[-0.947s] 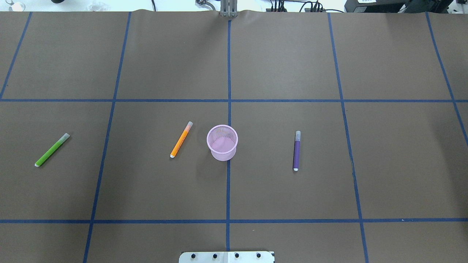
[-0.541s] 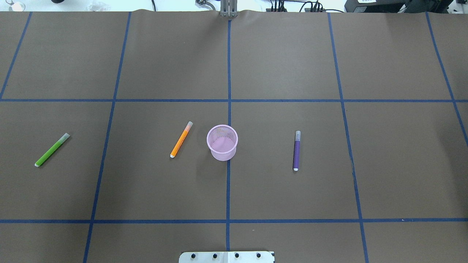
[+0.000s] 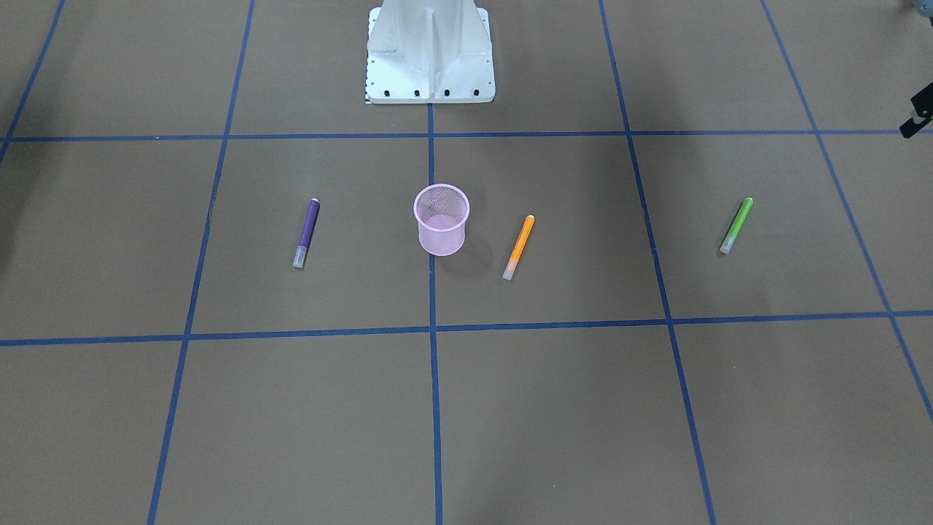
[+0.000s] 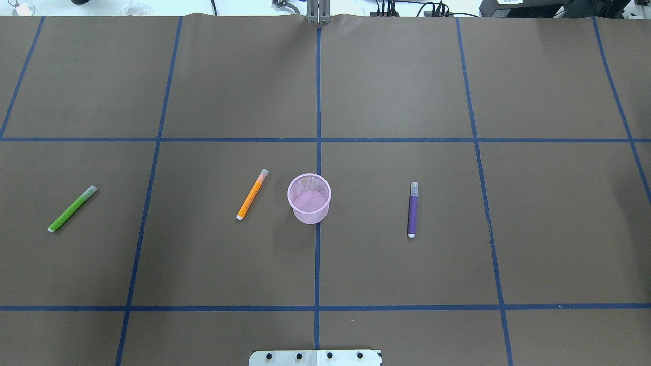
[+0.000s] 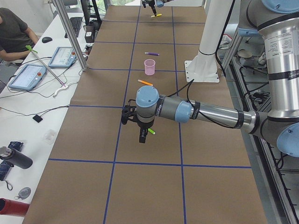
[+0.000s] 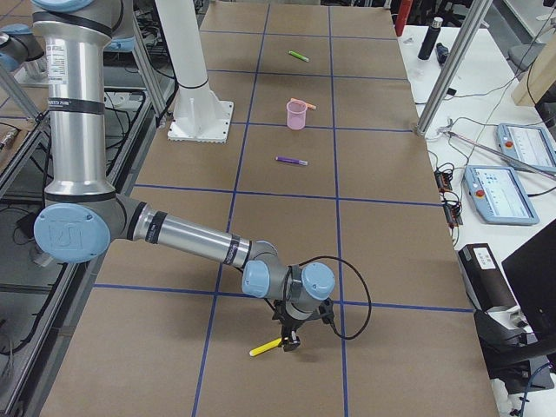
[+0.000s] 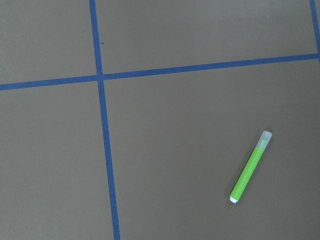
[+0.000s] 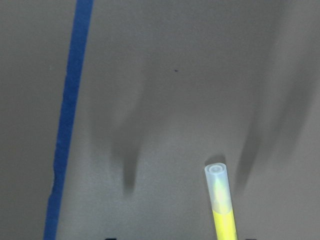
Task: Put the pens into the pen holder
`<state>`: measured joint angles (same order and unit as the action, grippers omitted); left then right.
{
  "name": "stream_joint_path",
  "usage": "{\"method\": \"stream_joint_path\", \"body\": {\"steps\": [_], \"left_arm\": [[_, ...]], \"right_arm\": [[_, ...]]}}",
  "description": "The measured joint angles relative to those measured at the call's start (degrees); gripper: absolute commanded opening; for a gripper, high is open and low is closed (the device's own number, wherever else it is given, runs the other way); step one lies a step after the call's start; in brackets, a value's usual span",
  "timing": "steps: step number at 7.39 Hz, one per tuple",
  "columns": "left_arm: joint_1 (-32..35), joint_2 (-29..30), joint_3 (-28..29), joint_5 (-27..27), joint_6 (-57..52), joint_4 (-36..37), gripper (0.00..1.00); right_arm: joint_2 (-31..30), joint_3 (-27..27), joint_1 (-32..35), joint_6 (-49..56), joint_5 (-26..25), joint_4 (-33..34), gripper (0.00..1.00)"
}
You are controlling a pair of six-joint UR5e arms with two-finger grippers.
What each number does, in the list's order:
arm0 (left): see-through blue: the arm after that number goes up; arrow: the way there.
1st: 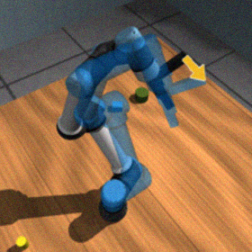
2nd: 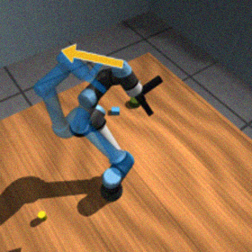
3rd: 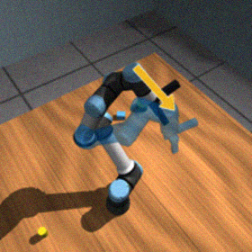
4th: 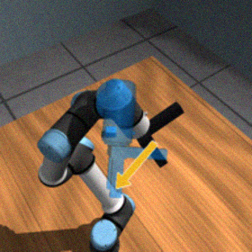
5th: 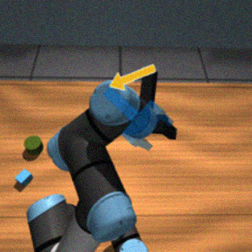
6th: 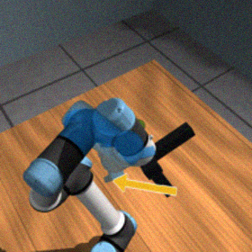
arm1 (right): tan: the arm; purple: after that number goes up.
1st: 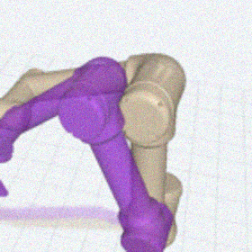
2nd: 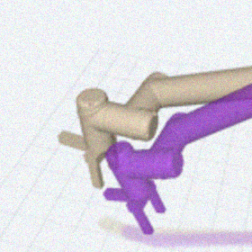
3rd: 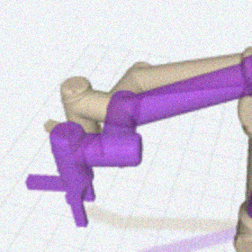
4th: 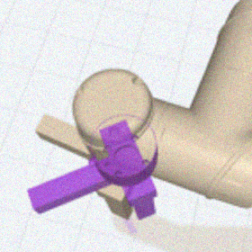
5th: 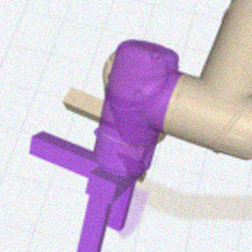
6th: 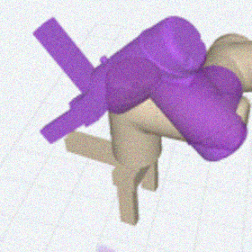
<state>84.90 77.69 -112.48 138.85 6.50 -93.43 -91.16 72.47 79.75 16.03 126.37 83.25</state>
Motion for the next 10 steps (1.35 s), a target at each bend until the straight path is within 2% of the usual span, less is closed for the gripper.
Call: {"method": "stream_joint_path", "body": {"steps": [4, 5, 9, 10], "left_arm": [[0.0, 0.0, 0.01, -0.03, -0.08, 0.0, 1.0], [0.0, 0.0, 0.0, -0.05, -0.13, 0.0, 1.0], [0.0, 0.0, -0.02, -0.07, -0.26, 0.08, 1.0], [0.0, 0.0, -0.01, -0.09, -0.29, 0.09, 1.0]], "right_arm": [[1.72, -4.0, -0.23, 3.41, -0.45, -0.02, 0.72], [2.22, -4.96, -0.26, 4.87, -0.42, -0.02, 0.62], [2.57, -5.89, -0.3, 5.79, -0.05, -0.02, 0.59], [2.56, -5.96, -0.3, 5.77, 0.04, -0.02, 0.55]]}}
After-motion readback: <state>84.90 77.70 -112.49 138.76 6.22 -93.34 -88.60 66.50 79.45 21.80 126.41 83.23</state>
